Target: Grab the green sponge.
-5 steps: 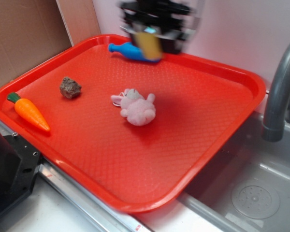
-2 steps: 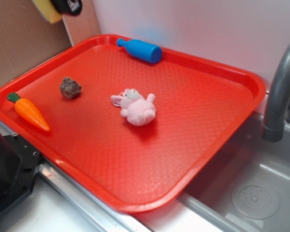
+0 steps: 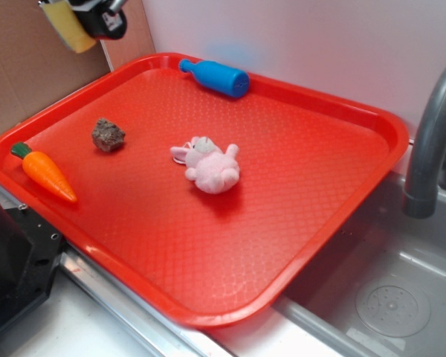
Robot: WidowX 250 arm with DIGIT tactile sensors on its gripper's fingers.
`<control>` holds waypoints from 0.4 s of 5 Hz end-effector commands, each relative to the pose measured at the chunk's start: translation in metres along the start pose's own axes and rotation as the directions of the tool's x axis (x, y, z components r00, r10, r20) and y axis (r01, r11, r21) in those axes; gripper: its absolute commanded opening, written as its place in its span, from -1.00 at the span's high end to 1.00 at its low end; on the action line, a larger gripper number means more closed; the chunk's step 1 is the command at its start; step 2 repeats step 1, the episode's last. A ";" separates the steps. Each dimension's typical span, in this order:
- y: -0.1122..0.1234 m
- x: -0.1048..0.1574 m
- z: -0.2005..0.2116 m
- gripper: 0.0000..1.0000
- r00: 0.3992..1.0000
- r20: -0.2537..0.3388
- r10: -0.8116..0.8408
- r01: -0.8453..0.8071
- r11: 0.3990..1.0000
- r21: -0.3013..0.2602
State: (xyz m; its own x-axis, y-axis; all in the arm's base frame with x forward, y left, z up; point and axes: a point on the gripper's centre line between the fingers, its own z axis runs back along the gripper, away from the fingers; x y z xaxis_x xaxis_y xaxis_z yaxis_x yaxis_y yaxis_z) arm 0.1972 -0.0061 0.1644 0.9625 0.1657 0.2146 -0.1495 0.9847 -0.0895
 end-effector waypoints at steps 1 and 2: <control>-0.002 0.011 -0.007 1.00 0.999 -0.046 0.028 -0.026 0.999 0.042; -0.002 0.011 -0.007 1.00 0.999 -0.046 0.028 -0.026 0.999 0.042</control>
